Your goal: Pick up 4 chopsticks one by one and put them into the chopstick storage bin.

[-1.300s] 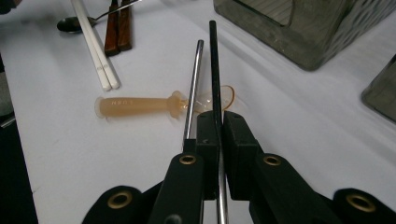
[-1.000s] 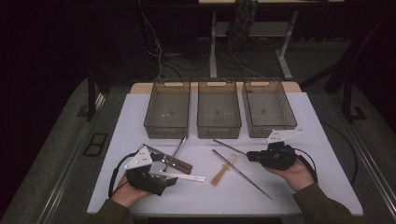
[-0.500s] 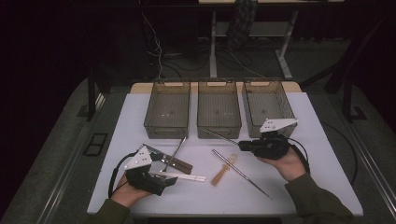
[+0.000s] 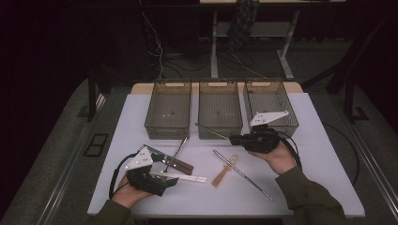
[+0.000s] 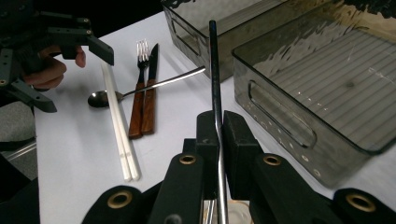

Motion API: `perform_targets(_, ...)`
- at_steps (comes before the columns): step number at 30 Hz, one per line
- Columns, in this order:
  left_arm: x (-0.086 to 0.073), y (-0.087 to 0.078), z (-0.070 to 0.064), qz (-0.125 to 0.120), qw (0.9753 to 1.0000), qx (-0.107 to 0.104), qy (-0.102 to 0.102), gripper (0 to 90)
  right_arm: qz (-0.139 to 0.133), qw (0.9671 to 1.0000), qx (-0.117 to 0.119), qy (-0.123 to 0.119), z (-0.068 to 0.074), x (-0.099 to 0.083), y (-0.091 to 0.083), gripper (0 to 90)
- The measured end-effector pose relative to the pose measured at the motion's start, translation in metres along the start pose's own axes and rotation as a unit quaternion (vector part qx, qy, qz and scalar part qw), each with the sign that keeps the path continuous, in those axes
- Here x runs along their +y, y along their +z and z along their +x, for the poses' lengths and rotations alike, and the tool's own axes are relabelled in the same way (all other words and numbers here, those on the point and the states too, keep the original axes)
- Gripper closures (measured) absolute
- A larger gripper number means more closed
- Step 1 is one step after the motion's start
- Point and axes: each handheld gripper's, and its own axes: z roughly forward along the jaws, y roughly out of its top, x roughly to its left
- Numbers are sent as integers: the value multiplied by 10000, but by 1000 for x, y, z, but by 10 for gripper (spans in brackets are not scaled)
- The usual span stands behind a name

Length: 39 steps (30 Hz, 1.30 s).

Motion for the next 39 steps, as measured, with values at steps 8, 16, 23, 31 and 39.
perform_targets(8,0,-1,0,-39,10000,28,-9,0,-24,10000,-10,2,0,17,14,847)
perform_targets(16,0,-1,0,-48,10000,19,-11,0,-21,10000,-28,14,-2,44,27,847)
perform_targets(23,0,-1,0,-54,10000,7,-12,0,-58,10000,-51,24,-5,62,39,847)
perform_targets(31,0,-1,-1,-39,10000,10,6,0,34,10000,-78,-10,-4,76,56,847)
perform_targets(39,0,-2,-1,-49,10000,12,6,0,128,9997,-186,23,-6,90,77,847)
